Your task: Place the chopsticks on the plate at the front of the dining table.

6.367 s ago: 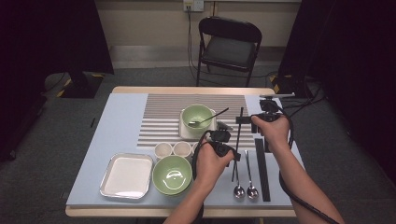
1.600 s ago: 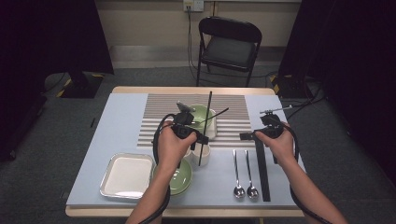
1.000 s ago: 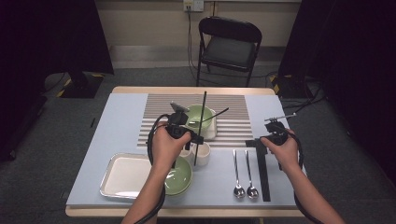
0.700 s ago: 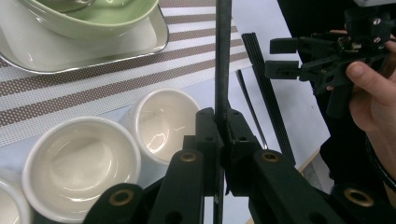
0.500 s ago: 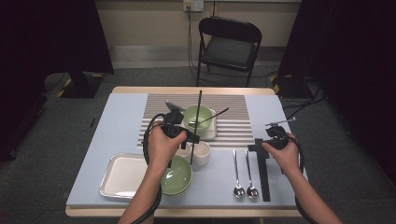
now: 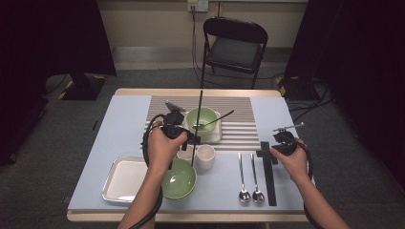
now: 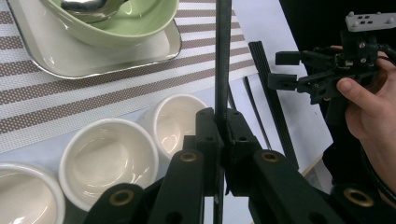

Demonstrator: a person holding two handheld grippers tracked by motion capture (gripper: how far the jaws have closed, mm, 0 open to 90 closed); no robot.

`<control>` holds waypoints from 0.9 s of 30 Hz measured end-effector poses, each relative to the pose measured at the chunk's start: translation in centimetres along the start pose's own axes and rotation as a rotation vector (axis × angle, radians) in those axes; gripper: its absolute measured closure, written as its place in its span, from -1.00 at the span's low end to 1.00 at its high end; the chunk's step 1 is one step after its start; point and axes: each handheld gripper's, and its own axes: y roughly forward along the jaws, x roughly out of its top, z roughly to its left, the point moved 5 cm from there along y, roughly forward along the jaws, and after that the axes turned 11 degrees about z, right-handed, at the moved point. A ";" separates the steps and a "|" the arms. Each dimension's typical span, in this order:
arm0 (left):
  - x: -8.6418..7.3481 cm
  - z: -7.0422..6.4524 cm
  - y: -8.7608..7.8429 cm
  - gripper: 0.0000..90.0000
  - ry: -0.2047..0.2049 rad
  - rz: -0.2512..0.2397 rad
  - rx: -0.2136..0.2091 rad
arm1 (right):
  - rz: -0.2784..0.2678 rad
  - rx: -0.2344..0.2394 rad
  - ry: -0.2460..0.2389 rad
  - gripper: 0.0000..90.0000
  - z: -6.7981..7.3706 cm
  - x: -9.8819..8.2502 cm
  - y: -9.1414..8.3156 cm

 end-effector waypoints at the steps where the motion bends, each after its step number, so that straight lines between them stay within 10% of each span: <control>1: 0.0 0.2 -0.1 0.92 0.005 0.001 0.008 | 0.002 -0.003 0.000 -0.61 0.0 -0.1 0.0; 27: 0.0 1.7 -0.8 0.92 -0.037 -0.021 0.018 | 0.000 -0.044 -0.018 -0.62 -0.9 -1.4 0.6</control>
